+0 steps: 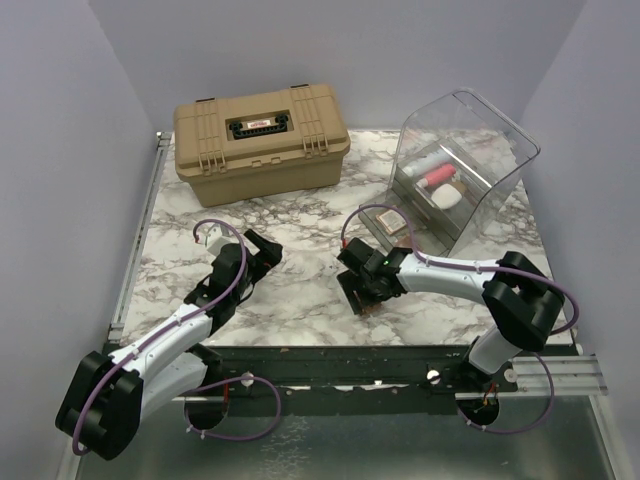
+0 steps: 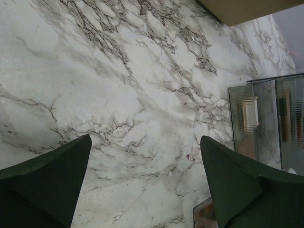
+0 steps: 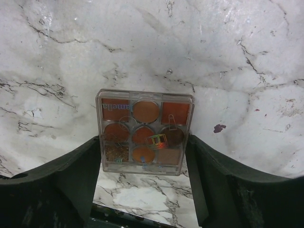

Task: Organize the makeup
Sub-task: Pick up the makeup from the center of the board.

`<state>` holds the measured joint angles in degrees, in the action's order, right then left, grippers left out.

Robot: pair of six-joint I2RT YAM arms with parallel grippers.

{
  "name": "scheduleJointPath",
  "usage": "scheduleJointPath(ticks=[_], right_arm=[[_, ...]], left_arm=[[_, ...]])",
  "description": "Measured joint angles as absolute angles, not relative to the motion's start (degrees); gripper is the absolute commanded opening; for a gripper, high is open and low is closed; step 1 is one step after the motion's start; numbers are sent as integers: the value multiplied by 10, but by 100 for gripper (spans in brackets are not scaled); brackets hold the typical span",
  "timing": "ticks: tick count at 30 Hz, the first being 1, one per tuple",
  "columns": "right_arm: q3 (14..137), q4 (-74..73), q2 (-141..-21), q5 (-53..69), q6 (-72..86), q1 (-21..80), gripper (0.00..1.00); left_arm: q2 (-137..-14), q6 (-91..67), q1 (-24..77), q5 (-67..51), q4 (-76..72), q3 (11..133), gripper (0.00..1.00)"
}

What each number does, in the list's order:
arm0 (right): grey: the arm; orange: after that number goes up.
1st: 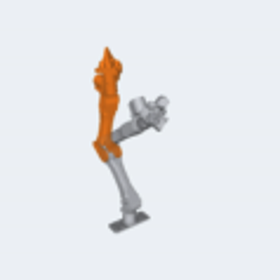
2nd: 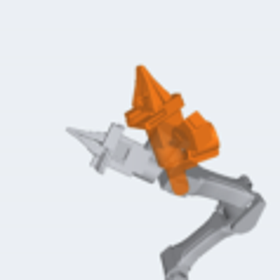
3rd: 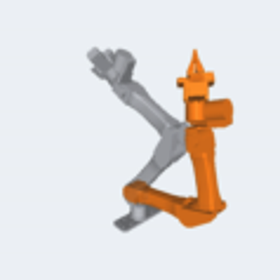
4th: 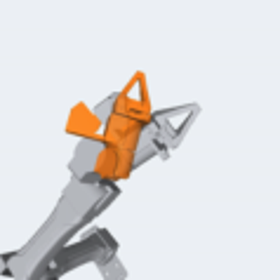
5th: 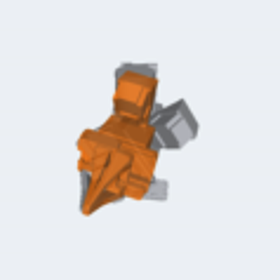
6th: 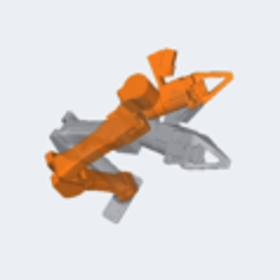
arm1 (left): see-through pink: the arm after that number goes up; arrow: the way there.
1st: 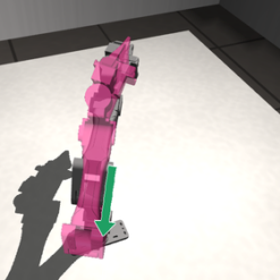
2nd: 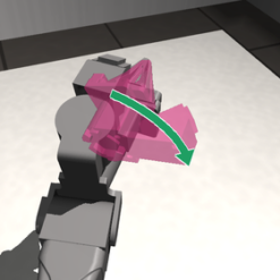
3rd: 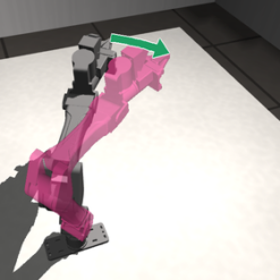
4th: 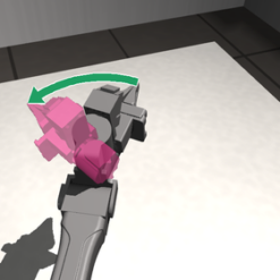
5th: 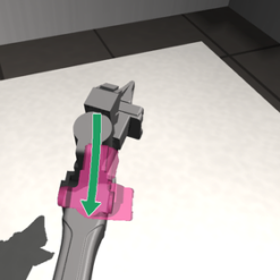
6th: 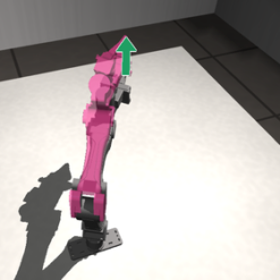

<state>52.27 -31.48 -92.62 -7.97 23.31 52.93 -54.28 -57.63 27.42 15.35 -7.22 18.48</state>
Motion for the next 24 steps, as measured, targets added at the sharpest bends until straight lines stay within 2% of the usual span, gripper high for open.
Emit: scheduleJointPath(ticks=[5,8,13,21,24], right_arm=[[521,-314,-924,-79,238,529,69],[521,-315,-924,-81,241,529,78],[520,-319,-923,-95,255,529,81],[508,-321,-912,-95,265,529,65],[508,-321,-912,-92,266,529,61]], left_arm=[[-539,-576,274,154,-72,185,99],[-539,-576,274,154,-72,185,99],[-539,-576,274,154,-72,185,99],[-539,-576,274,154,-72,185,99],[-541,-576,274,154,-72,185,99]])
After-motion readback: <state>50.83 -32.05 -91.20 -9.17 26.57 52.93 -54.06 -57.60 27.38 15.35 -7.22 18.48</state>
